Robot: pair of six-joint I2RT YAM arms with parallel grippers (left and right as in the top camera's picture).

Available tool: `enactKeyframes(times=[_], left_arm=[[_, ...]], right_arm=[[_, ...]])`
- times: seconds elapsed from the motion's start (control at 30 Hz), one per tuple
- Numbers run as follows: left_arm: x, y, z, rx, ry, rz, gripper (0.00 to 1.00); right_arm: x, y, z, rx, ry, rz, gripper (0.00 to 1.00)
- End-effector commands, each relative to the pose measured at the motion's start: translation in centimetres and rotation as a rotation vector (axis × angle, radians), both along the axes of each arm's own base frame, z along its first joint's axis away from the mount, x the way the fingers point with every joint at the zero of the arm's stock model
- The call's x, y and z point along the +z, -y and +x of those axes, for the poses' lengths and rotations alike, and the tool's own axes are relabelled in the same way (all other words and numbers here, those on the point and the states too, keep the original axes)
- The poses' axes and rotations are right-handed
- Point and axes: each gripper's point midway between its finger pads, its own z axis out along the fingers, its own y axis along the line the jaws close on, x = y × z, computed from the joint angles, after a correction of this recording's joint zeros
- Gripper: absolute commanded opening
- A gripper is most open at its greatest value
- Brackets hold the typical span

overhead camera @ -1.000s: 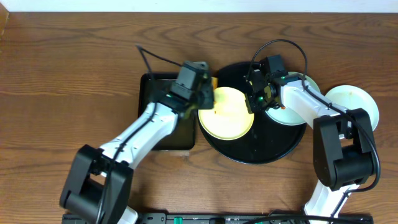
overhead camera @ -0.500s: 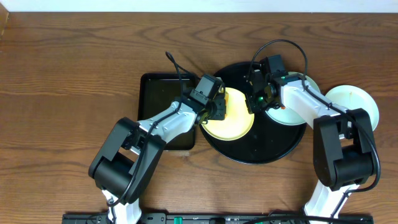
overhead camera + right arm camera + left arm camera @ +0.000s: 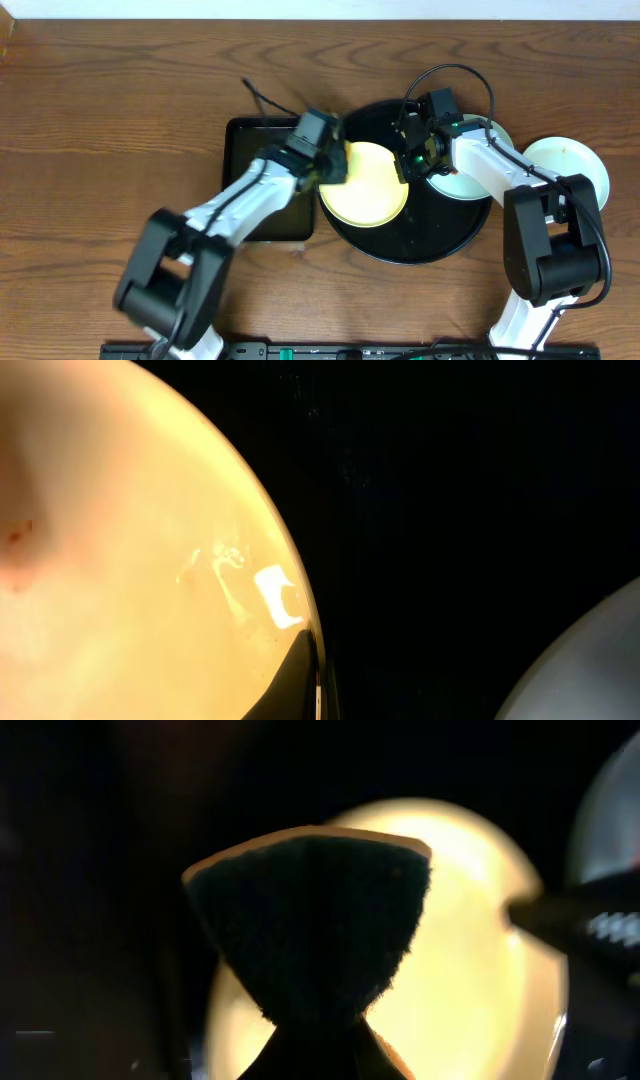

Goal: Clean dirty plates on tray and stack at the side
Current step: 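Scrub the yellow plate again with the sponge in the left gripper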

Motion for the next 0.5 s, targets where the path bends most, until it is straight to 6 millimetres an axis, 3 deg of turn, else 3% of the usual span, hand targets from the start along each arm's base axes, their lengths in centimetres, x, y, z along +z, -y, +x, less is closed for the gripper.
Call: enactKeyframes(times=[0.0, 0.17, 0.47], left_arm=[[3.5, -2.6, 1.9, 0.066, 0.099, -0.007, 0.07], [4.4, -5.4, 2.8, 0.134, 0.104, -0.006, 0.08], [2.1, -10.7, 1.2, 0.245, -0.027, 0.123, 0.08]], right_arm=[[-1.5, -0.8, -1.9, 0.024, -0.067, -0.002, 0.01], [-1.5, -0.8, -2.1, 0.024, -0.075, -0.005, 0.02], [-1.7, -0.6, -2.6, 0.023, -0.095, -0.010, 0.04]])
